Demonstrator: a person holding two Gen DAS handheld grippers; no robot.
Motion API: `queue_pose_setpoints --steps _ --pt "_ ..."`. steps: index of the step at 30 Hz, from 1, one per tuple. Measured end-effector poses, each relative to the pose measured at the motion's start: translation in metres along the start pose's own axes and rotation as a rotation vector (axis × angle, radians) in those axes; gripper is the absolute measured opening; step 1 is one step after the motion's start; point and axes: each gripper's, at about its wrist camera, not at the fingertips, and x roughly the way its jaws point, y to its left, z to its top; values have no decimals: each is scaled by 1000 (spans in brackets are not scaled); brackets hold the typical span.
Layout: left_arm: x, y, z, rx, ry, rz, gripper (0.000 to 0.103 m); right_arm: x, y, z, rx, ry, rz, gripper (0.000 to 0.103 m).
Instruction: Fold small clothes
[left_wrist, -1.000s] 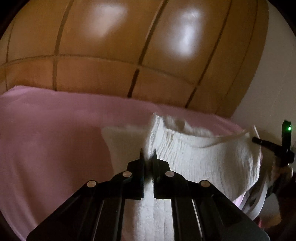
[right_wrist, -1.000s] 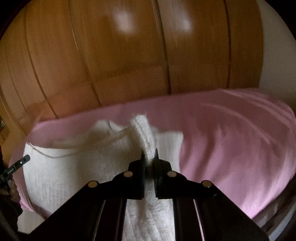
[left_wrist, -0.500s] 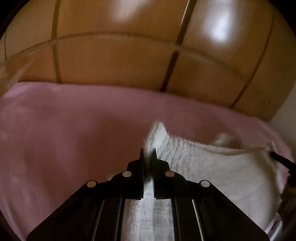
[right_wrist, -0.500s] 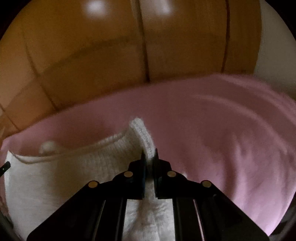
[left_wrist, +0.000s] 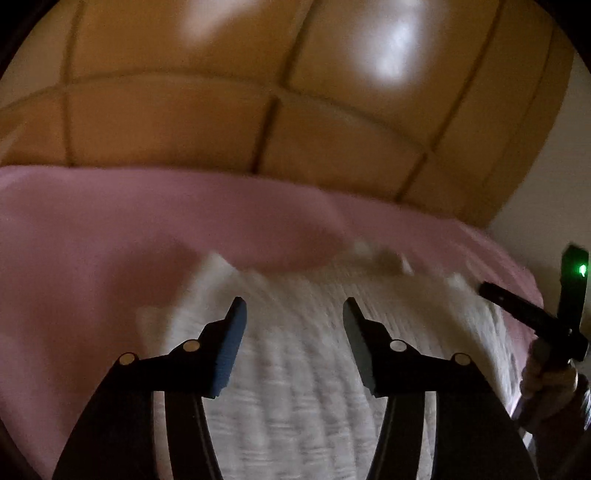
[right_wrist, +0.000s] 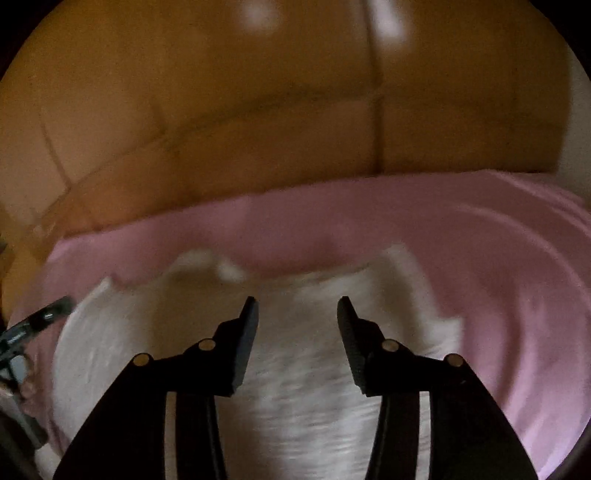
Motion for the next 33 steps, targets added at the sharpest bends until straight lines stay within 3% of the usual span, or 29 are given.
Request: queue_pose_setpoints --steps 2,3,4,5,6,14,17,19,23,24,25,26,27,28,30,33 --pt "22 -6 -5 7 57 12 48 20 13 -8 -30 66 -7 43" --pt "30 -10 -11 13 69 31 25 26 16 -12 -39 73 -24 42" --pt "34 -13 -14 26 60 52 12 27 18 -13 -46 67 -30 30" --pt "33 -15 -15 32 43 59 8 26 19 -12 -48 60 -30 11" --pt "29 -16 -14 26 19 57 5 25 21 -10 -47 55 -25 5" --pt "22 -16 6 -22 -105 113 3 0 20 8 -12 -63 -38 4" --pt "46 -11 8 -18 -78 219 0 31 26 1 -33 -4 -104 4" --pt "75 1 1 -39 28 240 0 51 24 -9 -18 56 -111 5" --pt "69 0 3 -41 13 265 0 44 22 -15 8 16 -106 10" --pt "67 -2 3 -35 9 276 1 40 22 -15 8 14 -111 13" --pt "60 -5 2 -22 -4 289 14 36 21 -16 10 12 -113 18" --pt "54 -8 0 -13 -18 293 22 28 20 -17 21 3 -109 30" --pt "44 -12 -4 -3 -42 293 44 22 16 -18 36 -9 -107 41" --pt "36 -16 -7 4 -64 285 58 21 11 -20 49 -25 -102 58" --pt "10 -22 -16 22 -128 247 60 0 9 -23 62 -63 -96 61" --pt "-10 -40 -37 81 -151 210 60 -25 6 -38 65 -76 -76 62"
